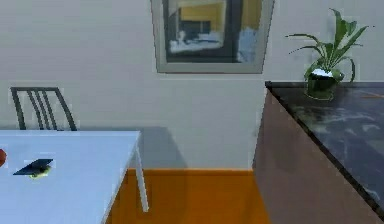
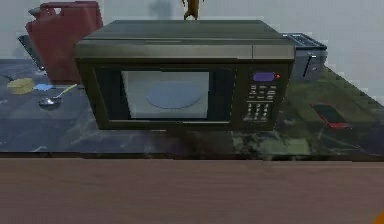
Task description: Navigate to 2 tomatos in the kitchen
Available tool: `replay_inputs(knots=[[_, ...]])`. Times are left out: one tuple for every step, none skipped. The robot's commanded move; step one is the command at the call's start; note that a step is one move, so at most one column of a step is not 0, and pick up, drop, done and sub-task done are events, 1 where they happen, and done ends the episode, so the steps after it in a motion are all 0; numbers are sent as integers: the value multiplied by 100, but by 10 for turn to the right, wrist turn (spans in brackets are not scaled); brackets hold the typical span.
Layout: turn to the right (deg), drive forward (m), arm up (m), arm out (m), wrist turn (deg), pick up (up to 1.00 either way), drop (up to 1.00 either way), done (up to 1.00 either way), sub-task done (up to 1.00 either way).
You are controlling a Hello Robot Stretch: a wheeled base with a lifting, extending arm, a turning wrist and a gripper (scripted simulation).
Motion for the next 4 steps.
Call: replay_inputs(knots=[[0, 100, 0, 0, 0, 0, 0, 0, 0], [0, 10, 0, 0, 0, 0, 0, 0, 0], [-450, 0, 0, 0, 0, 0, 0, 0, 0], [-450, 0, 0, 0, 0, 0, 0, 0, 0]])
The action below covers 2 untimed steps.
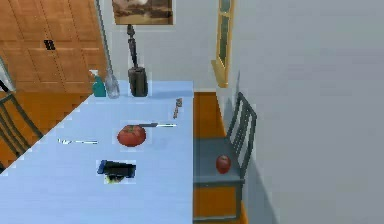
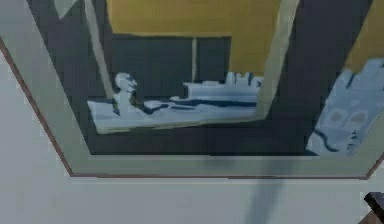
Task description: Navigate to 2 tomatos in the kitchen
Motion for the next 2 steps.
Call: replay_inputs(knots=[[-180, 0, 0, 0, 0, 0, 0, 0, 0], [0, 0, 0, 0, 0, 0, 0, 100, 0]])
